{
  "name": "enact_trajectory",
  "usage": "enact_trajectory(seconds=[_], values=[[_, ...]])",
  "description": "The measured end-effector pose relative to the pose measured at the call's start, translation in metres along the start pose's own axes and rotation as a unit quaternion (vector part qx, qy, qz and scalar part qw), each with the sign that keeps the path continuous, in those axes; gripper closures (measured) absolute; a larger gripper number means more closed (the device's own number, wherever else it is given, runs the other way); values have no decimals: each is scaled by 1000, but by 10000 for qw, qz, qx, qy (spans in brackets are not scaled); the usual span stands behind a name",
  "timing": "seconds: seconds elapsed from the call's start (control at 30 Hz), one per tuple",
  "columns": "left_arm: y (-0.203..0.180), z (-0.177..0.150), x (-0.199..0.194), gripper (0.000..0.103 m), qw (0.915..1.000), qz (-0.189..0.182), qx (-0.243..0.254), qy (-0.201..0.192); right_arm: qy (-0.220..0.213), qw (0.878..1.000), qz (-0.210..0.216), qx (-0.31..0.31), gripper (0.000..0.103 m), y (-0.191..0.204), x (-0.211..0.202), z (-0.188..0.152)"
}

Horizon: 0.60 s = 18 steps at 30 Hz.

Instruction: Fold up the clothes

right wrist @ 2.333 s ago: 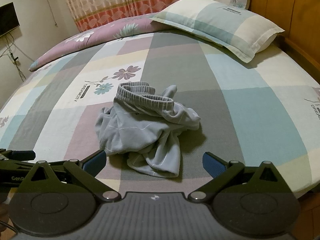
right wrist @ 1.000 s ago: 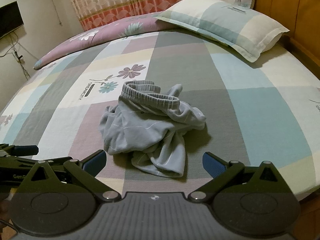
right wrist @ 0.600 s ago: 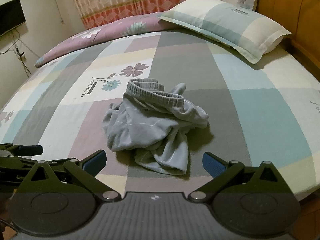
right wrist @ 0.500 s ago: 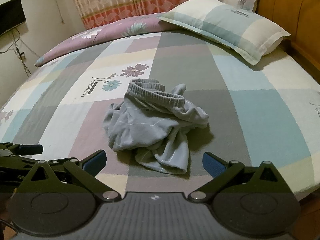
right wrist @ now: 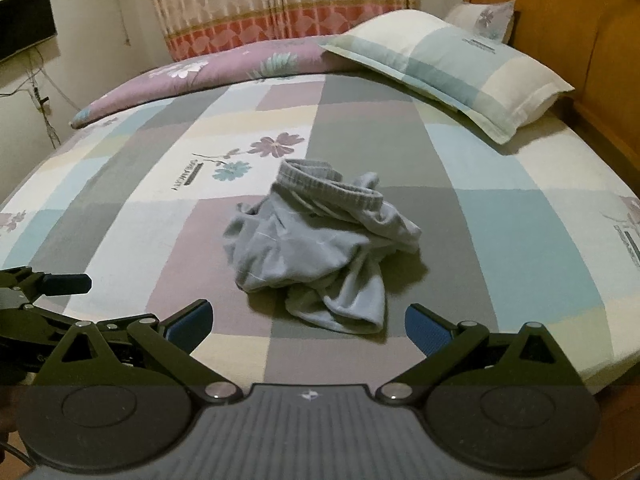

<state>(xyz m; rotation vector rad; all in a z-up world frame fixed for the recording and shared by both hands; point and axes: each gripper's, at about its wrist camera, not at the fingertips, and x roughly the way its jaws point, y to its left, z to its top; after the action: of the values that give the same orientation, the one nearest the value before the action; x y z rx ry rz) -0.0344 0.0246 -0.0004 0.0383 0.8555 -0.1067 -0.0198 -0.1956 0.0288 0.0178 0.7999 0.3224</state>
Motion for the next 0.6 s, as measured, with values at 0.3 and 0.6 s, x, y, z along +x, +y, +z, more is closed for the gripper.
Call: enact_trajectory(seconds=[0.3, 0.6], values=[[8, 1, 18, 1, 9999, -107, -86, 50, -48, 9995, 272, -146, 0, -7, 14, 7], [12, 9, 43, 1, 9987, -368, -354, -11, 70, 9986, 428, -316, 5, -26, 45, 22]])
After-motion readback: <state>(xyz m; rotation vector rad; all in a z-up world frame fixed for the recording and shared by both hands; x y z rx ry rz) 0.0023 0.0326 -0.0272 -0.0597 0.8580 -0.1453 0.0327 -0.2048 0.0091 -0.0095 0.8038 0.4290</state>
